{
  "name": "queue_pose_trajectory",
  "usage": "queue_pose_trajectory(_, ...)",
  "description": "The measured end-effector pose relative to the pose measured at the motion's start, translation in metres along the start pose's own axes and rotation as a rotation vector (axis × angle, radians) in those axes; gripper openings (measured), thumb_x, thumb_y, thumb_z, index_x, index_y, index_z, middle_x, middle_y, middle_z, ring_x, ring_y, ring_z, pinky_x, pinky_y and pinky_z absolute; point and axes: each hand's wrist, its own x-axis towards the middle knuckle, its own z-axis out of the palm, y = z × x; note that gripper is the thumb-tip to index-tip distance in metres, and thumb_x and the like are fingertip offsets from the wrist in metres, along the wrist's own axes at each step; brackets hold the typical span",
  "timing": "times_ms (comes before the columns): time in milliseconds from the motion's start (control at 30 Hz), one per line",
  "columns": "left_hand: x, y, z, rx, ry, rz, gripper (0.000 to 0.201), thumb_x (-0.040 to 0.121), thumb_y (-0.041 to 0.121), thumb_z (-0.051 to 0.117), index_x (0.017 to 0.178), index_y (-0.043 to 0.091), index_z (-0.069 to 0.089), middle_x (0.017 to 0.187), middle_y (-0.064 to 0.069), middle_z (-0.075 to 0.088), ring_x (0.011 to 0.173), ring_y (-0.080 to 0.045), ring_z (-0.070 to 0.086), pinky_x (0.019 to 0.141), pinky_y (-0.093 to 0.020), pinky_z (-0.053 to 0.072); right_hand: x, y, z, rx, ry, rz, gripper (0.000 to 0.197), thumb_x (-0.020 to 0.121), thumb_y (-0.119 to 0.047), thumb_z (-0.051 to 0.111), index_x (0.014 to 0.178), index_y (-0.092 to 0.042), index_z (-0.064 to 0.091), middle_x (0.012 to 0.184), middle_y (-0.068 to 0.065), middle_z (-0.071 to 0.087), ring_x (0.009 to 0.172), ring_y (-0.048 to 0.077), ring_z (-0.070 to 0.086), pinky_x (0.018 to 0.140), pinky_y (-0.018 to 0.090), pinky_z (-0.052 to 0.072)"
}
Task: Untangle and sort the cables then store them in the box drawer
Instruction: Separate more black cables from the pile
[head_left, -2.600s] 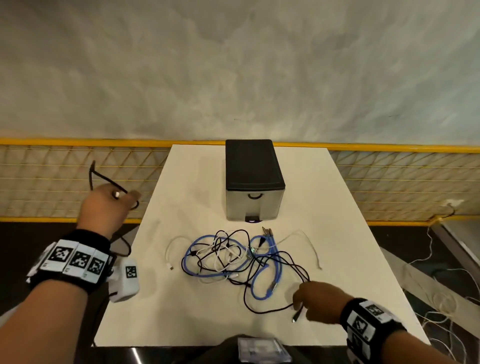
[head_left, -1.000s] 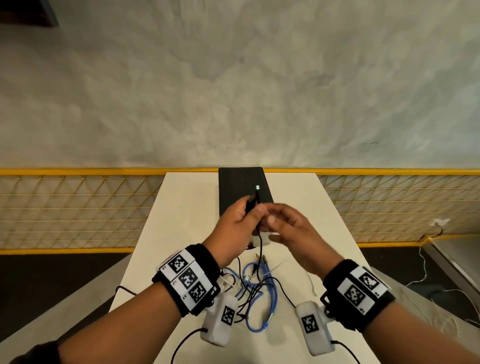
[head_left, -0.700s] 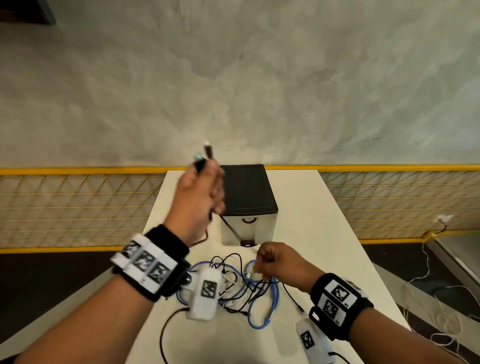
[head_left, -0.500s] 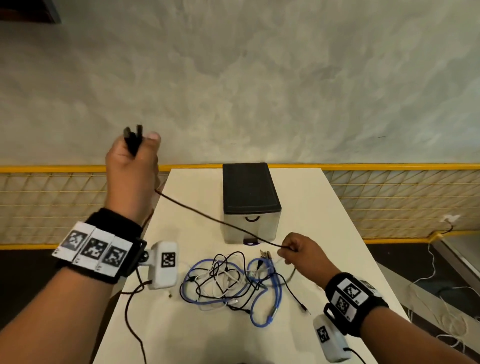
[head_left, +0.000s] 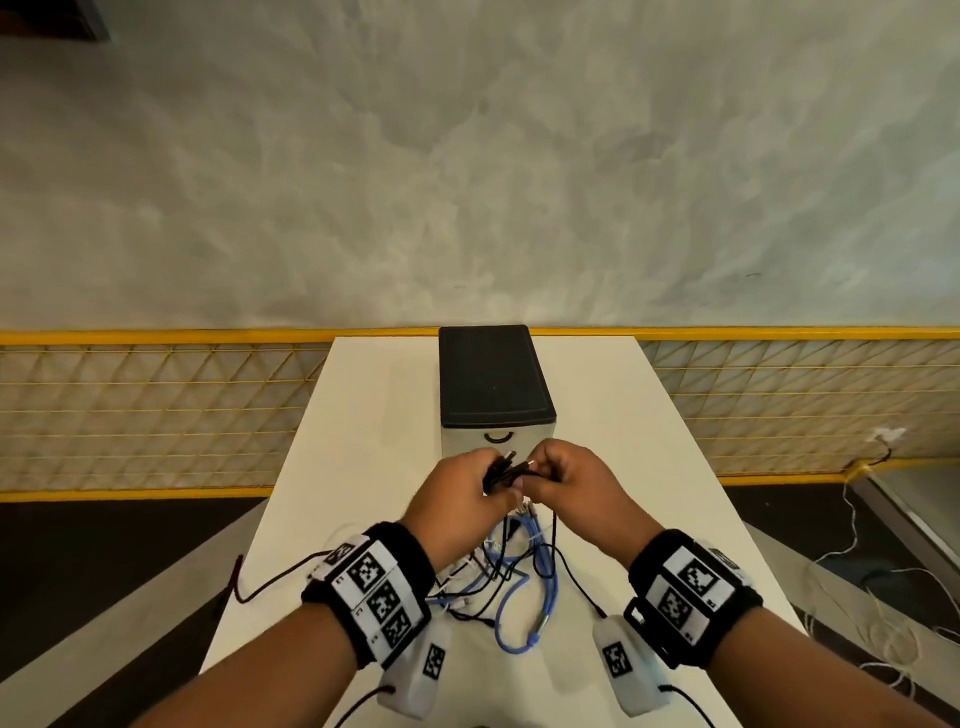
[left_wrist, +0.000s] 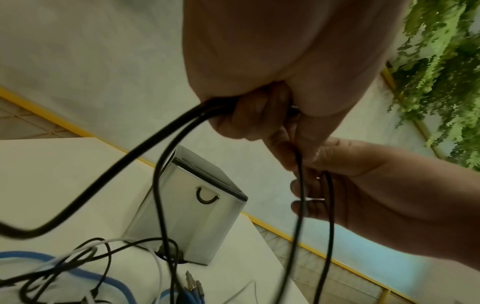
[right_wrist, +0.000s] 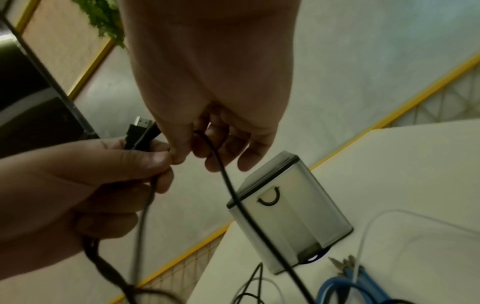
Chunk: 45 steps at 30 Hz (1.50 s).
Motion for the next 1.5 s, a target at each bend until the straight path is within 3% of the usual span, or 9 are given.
queue_pose_trajectory(133,-0.006,-0.012,-0.013,0.055,-0.184,-0.034,0.012,0.081,0.024,0.072,0.077,0.021,0.061,0.076,0.000,0.065,0.070,-0.013,0.060,0.068,-0.031,0.048,0.003,0.019,-0.011,-0.341,0.025,-0.036,0.028,0.080,-0.020,0.072,0.066,-0.031,0.051,0.068,-0.009,0.055,0.062,0.004,0.050,0.060,0.016,0.039)
queue_pose_trajectory(233,-0.022,-0.033,-0.033,-0.052,-0.409,-0.105,0.018,0.077,0.019,0.077,0.072,0.027,0.062,0.073,0.009,0.065,0.067,-0.003,0.058,0.068,-0.022,0.046,0.007,0.051,-0.028,-0.519,0.180,0.007,0.017,0.076,-0.024,0.076,0.072,-0.027,0.059,0.081,-0.003,0.052,0.077,0.021,0.053,0.071,0.034,0.046)
queue_pose_trajectory(400,-0.049,-0.073,-0.054,0.113,-0.679,-0.200,0.022,0.074,0.019,0.081,0.071,0.031,0.063,0.069,0.016,0.064,0.066,0.003,0.058,0.071,-0.022,0.047,0.006,0.062,-0.038,-0.309,0.296,0.297,0.029,0.091,-0.036,0.060,0.075,-0.014,0.048,0.070,0.007,0.058,0.066,0.028,0.055,0.064,0.038,0.048)
queue_pose_trajectory(500,-0.052,-0.072,-0.046,0.101,-0.560,-0.174,0.018,0.076,0.021,0.078,0.074,0.026,0.062,0.069,0.013,0.060,0.064,0.000,0.053,0.067,-0.023,0.043,-0.002,0.042,-0.032,0.122,0.126,0.631,0.041,0.097,-0.046,0.044,0.080,-0.010,0.053,0.067,0.013,0.060,0.055,0.025,0.058,0.052,0.027,0.040)
queue_pose_trajectory(667,-0.041,-0.051,-0.034,-0.139,-0.235,-0.164,0.022,0.078,0.016,0.077,0.071,0.019,0.058,0.059,0.016,0.057,0.055,0.004,0.048,0.058,-0.014,0.039,-0.026,0.033,0.005,0.145,-0.297,0.844,0.064,0.088,-0.072,0.039,0.083,-0.011,0.057,0.074,0.008,0.063,0.065,0.024,0.068,0.062,0.033,0.055)
queue_pose_trajectory(900,-0.034,-0.041,-0.029,-0.241,-0.166,-0.074,0.024,0.076,0.020,0.079,0.066,0.031,0.061,0.066,0.015,0.062,0.066,-0.001,0.055,0.068,-0.019,0.046,-0.031,0.039,-0.001,0.277,-0.443,0.983,0.028,0.093,-0.040,0.060,0.079,-0.016,0.061,0.061,0.000,0.060,0.046,0.010,0.055,0.048,0.020,0.036)
queue_pose_trajectory(1133,-0.060,-0.062,-0.031,0.226,-0.784,-0.093,0.014,0.075,0.027,0.078,0.080,0.026,0.065,0.073,0.016,0.060,0.068,0.003,0.055,0.072,-0.024,0.045,-0.006,0.015,-0.029,0.972,-0.194,0.745,0.027,0.075,-0.008,0.067,0.101,-0.014,0.067,0.073,0.003,0.068,0.063,0.015,0.067,0.070,0.035,0.056)
queue_pose_trajectory(1233,-0.068,-0.071,-0.033,0.213,-0.791,-0.175,0.020,0.076,0.027,0.078,0.071,0.031,0.058,0.070,0.017,0.060,0.063,0.006,0.055,0.067,-0.020,0.043,0.007,0.000,-0.036,1.086,-0.117,0.601,0.028,0.078,-0.006,0.063,0.104,-0.016,0.061,0.097,0.010,0.073,0.090,0.024,0.071,0.082,0.044,0.052)
queue_pose_trajectory(1500,-0.069,-0.081,-0.051,0.327,-0.819,-0.188,0.023,0.074,0.035,0.080,0.082,0.029,0.060,0.088,0.009,0.064,0.078,-0.004,0.058,0.073,-0.023,0.045,0.023,-0.009,-0.045,1.375,0.218,0.557,0.019,0.099,-0.017,0.048,0.096,-0.008,0.065,0.077,0.002,0.074,0.069,0.012,0.073,0.063,0.025,0.058)
